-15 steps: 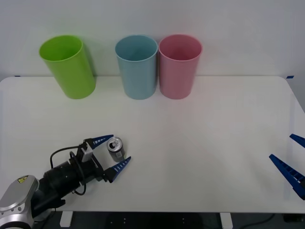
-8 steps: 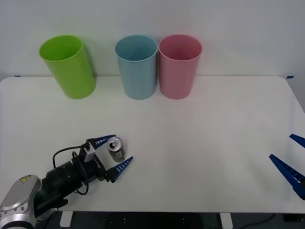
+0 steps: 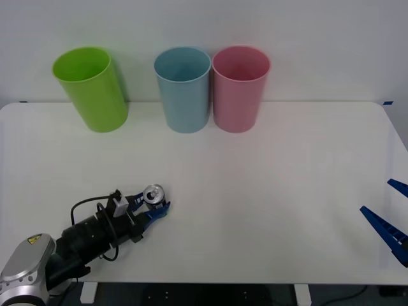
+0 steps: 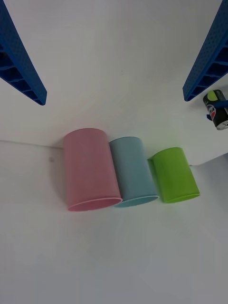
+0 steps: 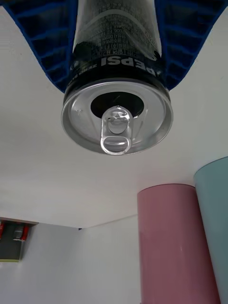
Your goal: Grasp the object on the table and drop it into the matching bin: aluminum can to the light blue bin, PET bottle to the pink bin.
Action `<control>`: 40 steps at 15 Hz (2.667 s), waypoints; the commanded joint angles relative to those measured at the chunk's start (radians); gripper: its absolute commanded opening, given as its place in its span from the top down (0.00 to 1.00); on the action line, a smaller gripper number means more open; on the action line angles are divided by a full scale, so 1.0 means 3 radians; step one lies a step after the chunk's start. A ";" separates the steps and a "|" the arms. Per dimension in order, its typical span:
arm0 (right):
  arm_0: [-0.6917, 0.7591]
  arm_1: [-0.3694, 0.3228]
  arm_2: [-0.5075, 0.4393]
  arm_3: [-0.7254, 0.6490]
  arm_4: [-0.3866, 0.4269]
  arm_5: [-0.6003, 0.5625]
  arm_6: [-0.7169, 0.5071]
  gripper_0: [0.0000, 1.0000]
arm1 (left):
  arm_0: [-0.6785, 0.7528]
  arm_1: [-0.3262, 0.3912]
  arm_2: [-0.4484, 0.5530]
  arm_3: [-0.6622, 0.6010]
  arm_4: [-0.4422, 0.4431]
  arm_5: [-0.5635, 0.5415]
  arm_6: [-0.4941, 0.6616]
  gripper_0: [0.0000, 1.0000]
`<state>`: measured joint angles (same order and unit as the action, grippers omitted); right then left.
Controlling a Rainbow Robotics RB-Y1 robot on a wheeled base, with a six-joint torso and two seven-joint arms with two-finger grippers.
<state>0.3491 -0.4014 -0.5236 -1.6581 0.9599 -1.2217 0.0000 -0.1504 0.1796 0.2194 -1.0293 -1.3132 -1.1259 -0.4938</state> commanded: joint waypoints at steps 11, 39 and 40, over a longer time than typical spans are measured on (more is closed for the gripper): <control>0.0000 0.0000 0.0000 0.0000 0.0000 0.0000 0.0000 0.00 | -0.0051 -0.0001 0.0209 -0.0036 0.0103 0.0000 0.0173 1.00; 0.0000 0.0000 0.0000 0.0000 0.0000 0.0000 0.0000 0.00 | -0.1079 0.0097 0.0399 -0.1043 -0.0250 0.0920 0.2244 0.99; 0.0000 0.0000 0.0000 0.0000 0.0000 0.0000 0.0000 0.00 | -0.1150 0.0097 0.0388 -0.1043 -0.0311 0.0992 0.2300 0.99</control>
<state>0.3491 -0.4014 -0.5236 -1.6580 0.9599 -1.2217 0.0000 -0.4797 0.2087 0.3379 -1.3425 -1.3919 -0.8440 0.1813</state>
